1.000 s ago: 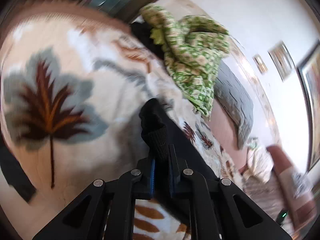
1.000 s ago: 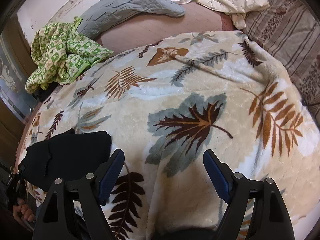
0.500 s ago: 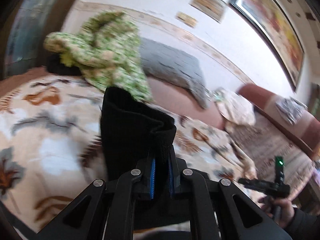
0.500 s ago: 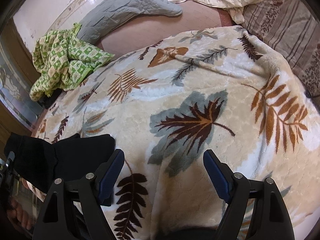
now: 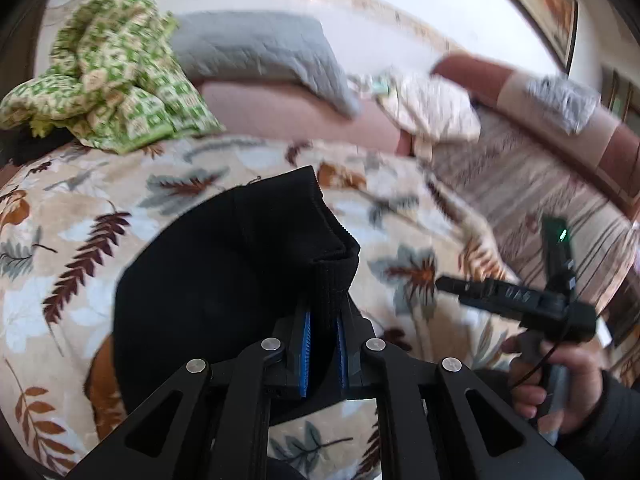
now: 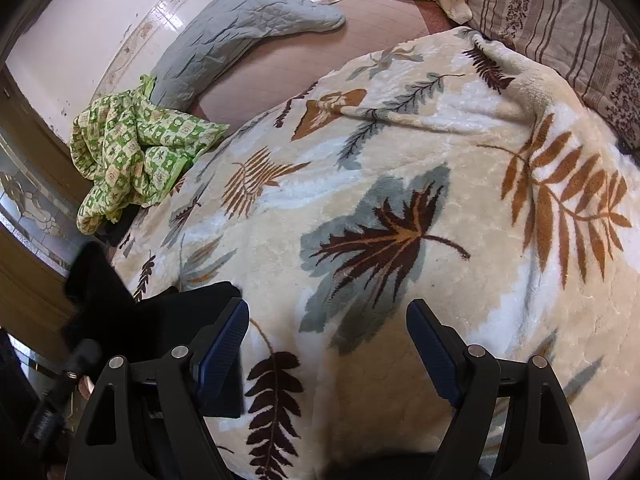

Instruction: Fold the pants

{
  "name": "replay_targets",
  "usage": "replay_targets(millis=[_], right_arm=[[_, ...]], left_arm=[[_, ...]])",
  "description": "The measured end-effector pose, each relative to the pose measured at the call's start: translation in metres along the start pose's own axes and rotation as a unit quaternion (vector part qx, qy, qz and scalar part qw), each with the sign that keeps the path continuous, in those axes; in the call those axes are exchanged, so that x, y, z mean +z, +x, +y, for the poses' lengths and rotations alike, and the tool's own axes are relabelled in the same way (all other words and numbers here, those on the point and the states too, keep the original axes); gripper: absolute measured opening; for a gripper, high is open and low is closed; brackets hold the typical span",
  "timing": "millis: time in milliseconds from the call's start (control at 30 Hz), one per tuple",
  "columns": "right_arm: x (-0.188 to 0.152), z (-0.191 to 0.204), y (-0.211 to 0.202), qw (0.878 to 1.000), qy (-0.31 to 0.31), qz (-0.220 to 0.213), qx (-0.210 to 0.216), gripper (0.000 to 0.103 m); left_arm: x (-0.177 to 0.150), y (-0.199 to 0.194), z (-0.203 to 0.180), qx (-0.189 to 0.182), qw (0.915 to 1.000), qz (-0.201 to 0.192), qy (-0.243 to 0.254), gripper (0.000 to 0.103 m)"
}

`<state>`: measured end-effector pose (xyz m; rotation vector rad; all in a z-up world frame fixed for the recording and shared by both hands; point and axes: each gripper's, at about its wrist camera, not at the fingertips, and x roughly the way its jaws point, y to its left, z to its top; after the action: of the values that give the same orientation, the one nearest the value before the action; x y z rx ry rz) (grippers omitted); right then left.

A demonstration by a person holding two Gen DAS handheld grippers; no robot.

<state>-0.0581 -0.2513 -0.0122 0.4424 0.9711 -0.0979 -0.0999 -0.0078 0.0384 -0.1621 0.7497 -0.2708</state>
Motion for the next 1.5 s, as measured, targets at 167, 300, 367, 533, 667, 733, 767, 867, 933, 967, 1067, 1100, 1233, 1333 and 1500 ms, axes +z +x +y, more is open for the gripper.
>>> replay_targets(millis=[167,300,367,533,667,733,767,867,933,967,1067,1100,1233,1333,1500], right_arm=[[0.0,0.0,0.001,1.0,0.003,0.003,0.005,0.082],[0.0,-0.003,0.002,1.0,0.013,0.004,0.01,0.082],[0.0,-0.004,0.002,1.0,0.012,0.004,0.01,0.082],[0.0,-0.004,0.002,1.0,0.009,0.004,0.006,0.082],[0.0,-0.003,0.001,1.0,0.007,0.004,0.003,0.082],[0.0,-0.003,0.0,1.0,0.005,0.002,0.0,0.082],[-0.001,-0.002,-0.002,1.0,0.002,-0.003,-0.005,0.082],[-0.003,0.012,-0.009,0.999,-0.033,-0.013,-0.005,0.083],[-0.009,0.032,-0.016,0.996,-0.087,-0.019,0.021,0.084],[-0.014,0.045,-0.021,0.992,-0.119,-0.026,0.041,0.084],[-0.038,0.09,-0.034,0.968,-0.226,-0.031,0.107,0.081],[-0.046,0.105,-0.035,0.958,-0.257,-0.025,0.126,0.079],[-0.059,0.139,-0.002,0.954,-0.282,0.036,0.1,0.031],[-0.063,0.126,0.044,0.966,-0.233,0.105,0.037,0.031],[-0.064,0.131,0.042,0.965,-0.246,0.09,0.028,0.03]], left_arm=[[0.012,0.039,-0.035,0.012,0.9982,0.051,0.029,0.008],[0.011,0.059,-0.05,0.03,0.9956,0.075,0.046,0.008],[0.008,0.067,-0.054,0.036,0.9948,0.079,0.053,0.009],[0.005,0.079,-0.056,0.004,0.9947,0.088,0.053,0.044],[0.002,0.075,-0.06,-0.064,0.9917,0.099,0.05,0.053],[0.002,0.067,-0.051,-0.092,0.9899,0.104,0.027,0.049],[0.003,0.058,-0.042,-0.111,0.9883,0.104,0.003,0.048],[0.004,0.017,-0.004,-0.118,0.9894,0.072,-0.045,0.048],[0.001,-0.008,0.019,-0.098,0.9926,0.046,-0.055,0.048],[0.0,-0.019,0.031,-0.083,0.9941,0.034,-0.06,0.048],[-0.006,-0.033,0.072,-0.053,0.9941,0.016,-0.093,0.045],[-0.007,-0.031,0.082,-0.052,0.9923,0.023,-0.11,0.031],[-0.007,0.001,0.103,-0.05,0.9874,0.069,-0.133,0.005],[-0.005,0.043,0.108,-0.033,0.9818,0.135,-0.129,0.003],[0.011,0.073,0.108,-0.049,0.9761,0.174,-0.12,0.004]])
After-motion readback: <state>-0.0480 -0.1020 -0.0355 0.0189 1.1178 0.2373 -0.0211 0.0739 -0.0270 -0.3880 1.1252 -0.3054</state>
